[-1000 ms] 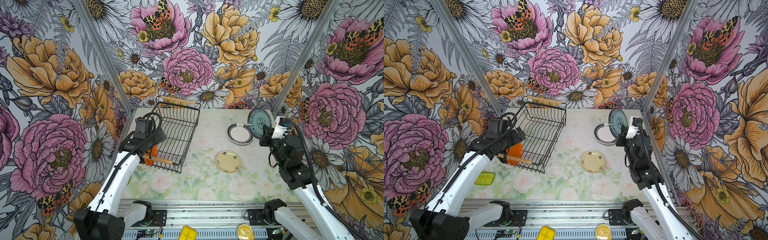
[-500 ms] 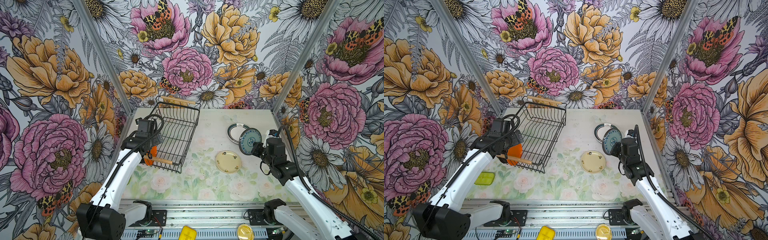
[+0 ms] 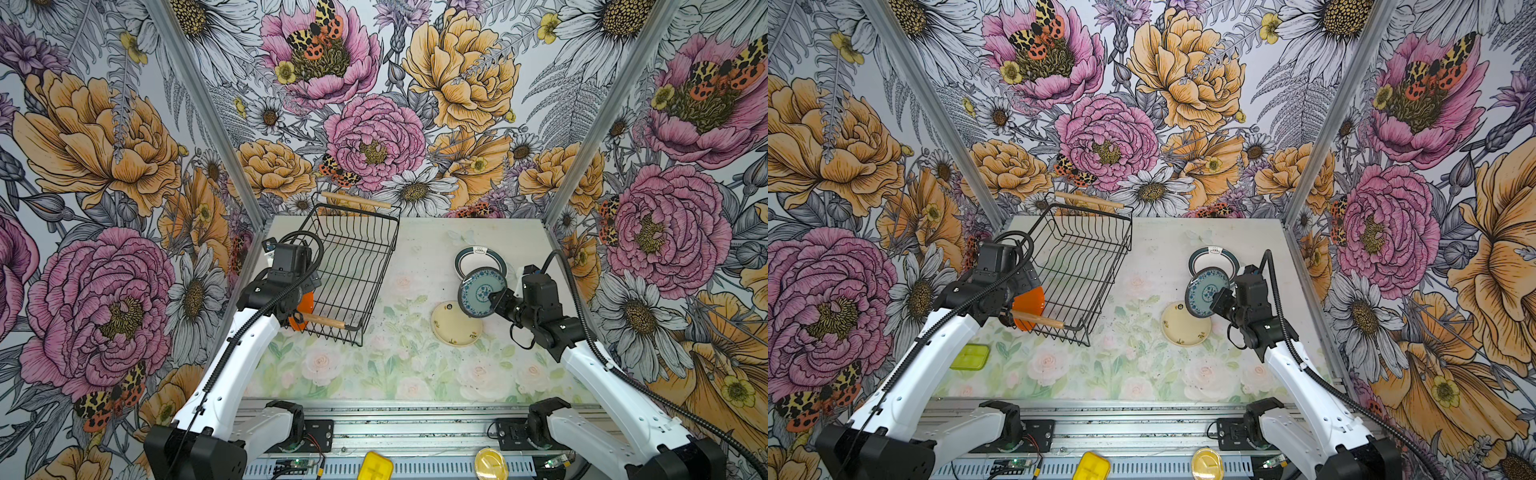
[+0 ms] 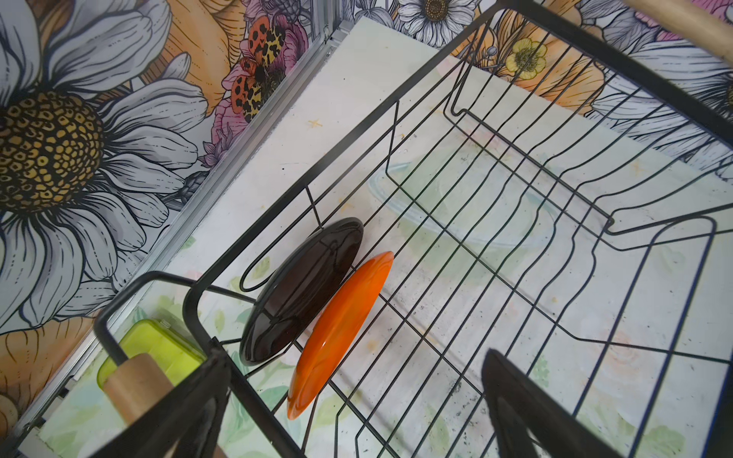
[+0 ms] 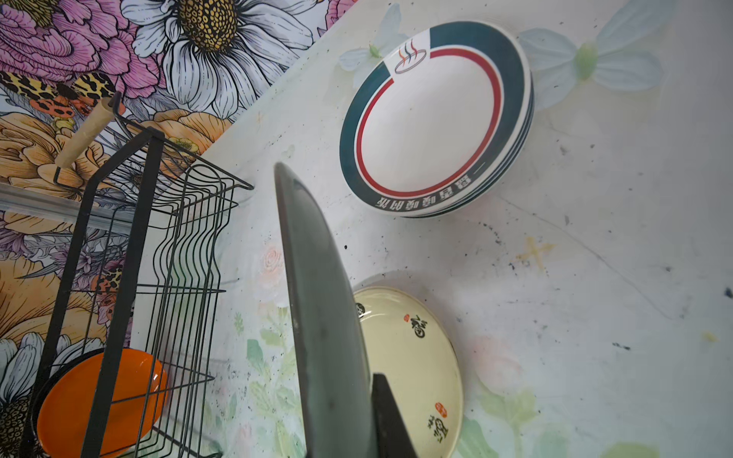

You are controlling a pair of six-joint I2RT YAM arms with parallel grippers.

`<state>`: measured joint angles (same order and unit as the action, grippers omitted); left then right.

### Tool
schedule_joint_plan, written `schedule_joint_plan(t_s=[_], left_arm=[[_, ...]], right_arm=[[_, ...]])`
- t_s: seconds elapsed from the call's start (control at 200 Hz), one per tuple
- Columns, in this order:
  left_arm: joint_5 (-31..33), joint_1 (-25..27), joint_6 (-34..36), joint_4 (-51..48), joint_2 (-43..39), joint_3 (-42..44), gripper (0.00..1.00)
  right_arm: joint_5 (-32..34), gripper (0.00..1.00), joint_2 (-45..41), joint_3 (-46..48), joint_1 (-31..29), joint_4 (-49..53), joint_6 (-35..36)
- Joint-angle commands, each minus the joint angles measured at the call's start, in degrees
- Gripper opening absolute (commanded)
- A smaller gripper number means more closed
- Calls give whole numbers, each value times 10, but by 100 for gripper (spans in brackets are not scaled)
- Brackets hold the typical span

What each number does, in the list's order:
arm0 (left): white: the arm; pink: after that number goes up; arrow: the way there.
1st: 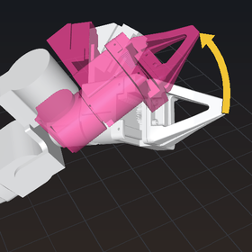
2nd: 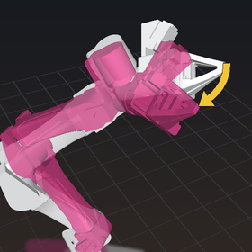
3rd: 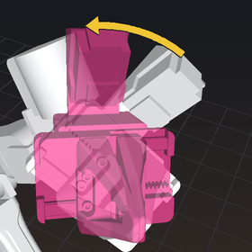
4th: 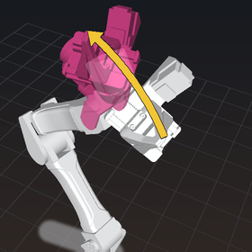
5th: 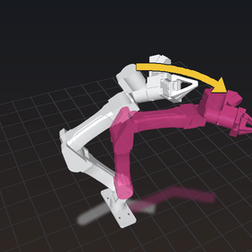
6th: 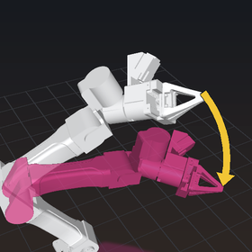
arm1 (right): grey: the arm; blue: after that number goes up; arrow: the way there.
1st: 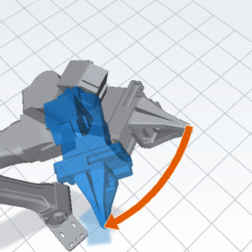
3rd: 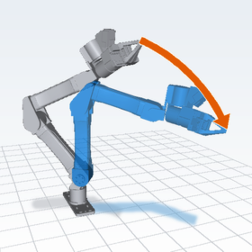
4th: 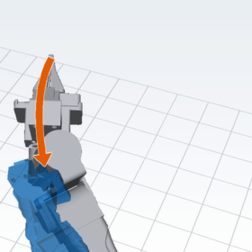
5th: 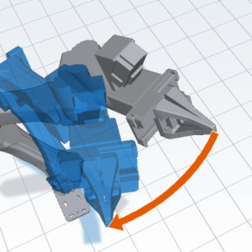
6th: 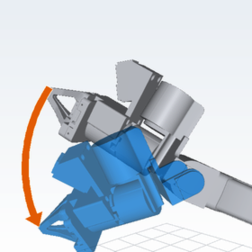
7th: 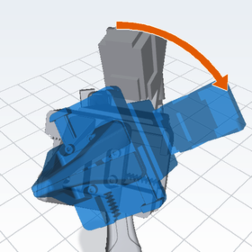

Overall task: Unload the plates from the dish rack
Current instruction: 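Lower the blue-and-white plate onto the cream plates with the right gripper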

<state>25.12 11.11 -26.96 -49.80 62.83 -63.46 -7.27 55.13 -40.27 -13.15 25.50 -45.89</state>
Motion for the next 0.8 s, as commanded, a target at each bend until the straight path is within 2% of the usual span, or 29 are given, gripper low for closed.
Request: schedule_joint_plan(t_s=[0.0,0.155,0.33,0.49,0.796], left_arm=[[-27,-8,4,35,-31,16,99],[-53,-26,14,34,-36,12,99],[-117,-45,21,28,-2,9,99],[-106,-45,17,29,1,18,99],[-84,-44,29,53,-53,40,99]], right_arm=[[-37,0,3,-3,2,-15,-15],[-53,0,13,6,2,-21,-23],[-83,0,35,19,2,-31,-42],[-91,0,35,34,2,-38,-52],[-130,0,76,54,4,-56,-61]])
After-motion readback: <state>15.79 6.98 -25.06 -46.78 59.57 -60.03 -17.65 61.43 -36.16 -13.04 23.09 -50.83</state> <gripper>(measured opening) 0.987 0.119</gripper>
